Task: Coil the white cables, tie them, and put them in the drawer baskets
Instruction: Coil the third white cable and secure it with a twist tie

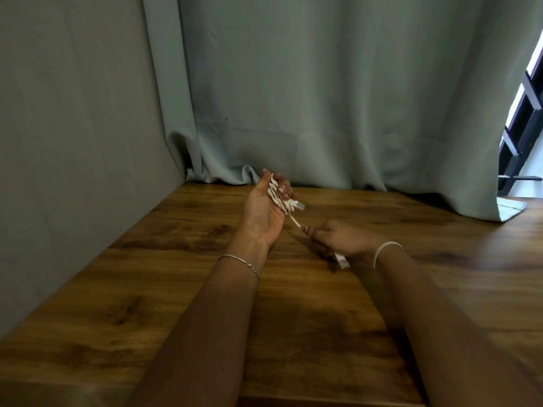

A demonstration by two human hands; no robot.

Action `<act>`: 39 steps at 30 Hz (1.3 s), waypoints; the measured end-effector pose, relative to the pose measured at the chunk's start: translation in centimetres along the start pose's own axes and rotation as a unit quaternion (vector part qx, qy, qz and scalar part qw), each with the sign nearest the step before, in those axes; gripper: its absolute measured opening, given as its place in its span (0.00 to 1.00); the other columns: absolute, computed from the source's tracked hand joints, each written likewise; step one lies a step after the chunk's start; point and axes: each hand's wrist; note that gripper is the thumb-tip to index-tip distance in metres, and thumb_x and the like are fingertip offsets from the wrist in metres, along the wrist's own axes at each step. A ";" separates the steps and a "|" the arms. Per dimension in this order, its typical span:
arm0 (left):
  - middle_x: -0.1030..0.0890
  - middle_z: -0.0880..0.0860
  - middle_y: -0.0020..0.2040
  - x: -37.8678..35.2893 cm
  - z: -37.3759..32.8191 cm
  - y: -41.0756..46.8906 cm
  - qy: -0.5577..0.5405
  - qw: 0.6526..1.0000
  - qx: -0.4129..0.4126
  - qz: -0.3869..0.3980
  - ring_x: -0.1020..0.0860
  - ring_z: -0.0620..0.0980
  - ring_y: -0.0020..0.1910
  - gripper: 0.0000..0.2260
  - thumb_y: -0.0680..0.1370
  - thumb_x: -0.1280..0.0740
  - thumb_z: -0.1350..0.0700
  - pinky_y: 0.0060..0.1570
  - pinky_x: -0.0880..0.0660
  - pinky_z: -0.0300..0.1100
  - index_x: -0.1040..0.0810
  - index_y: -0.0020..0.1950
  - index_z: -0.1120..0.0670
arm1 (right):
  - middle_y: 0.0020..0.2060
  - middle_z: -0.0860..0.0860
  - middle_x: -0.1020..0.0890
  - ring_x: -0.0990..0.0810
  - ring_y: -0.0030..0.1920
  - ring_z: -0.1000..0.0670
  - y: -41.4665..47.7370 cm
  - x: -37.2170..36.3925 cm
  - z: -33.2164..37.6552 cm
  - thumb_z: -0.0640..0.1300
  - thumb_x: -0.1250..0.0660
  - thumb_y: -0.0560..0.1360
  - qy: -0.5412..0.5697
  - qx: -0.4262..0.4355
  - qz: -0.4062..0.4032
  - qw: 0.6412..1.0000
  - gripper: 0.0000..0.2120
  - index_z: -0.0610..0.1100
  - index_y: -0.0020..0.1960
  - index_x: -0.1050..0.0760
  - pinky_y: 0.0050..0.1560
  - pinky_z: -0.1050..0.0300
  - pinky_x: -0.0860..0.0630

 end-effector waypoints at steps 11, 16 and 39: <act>0.29 0.48 0.25 0.4 1.4 0.6 0.209 0.976 -0.027 -0.057 0.30 0.43 0.25 0.13 0.84 0.44 0.52 0.33 0.29 0.39 0.29 0.45 0.57 | 0.40 0.41 0.22 0.24 0.37 0.46 -1.9 -1.9 3.0 0.46 0.43 0.82 -0.226 0.032 0.131 0.965 0.18 0.31 0.53 0.25 0.41 0.53 0.27; 0.28 0.51 0.32 1.1 1.8 0.8 0.426 0.897 -0.104 -0.045 0.29 0.46 0.31 0.13 0.84 0.46 0.51 0.32 0.31 0.41 0.30 0.42 0.53 | 0.44 0.46 0.19 0.22 0.42 0.48 -2.2 -1.6 3.1 0.45 0.40 0.81 -0.265 0.083 0.031 0.960 0.11 0.40 0.55 0.23 0.43 0.54 0.26; 0.29 0.54 0.26 0.7 2.1 -0.5 0.447 0.889 0.053 0.081 0.34 0.47 0.23 0.38 0.75 0.57 0.28 0.28 0.36 0.41 0.24 0.35 0.58 | 0.32 0.60 0.26 0.29 0.32 0.59 -1.0 1.1 1.1 0.43 0.27 0.72 -0.120 0.273 -0.320 0.899 0.03 0.45 0.45 0.19 0.34 0.69 0.36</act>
Point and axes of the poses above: each hand's wrist, its own y-axis towards the middle knuckle, its own x-axis out of the back of the hand, z = x × y
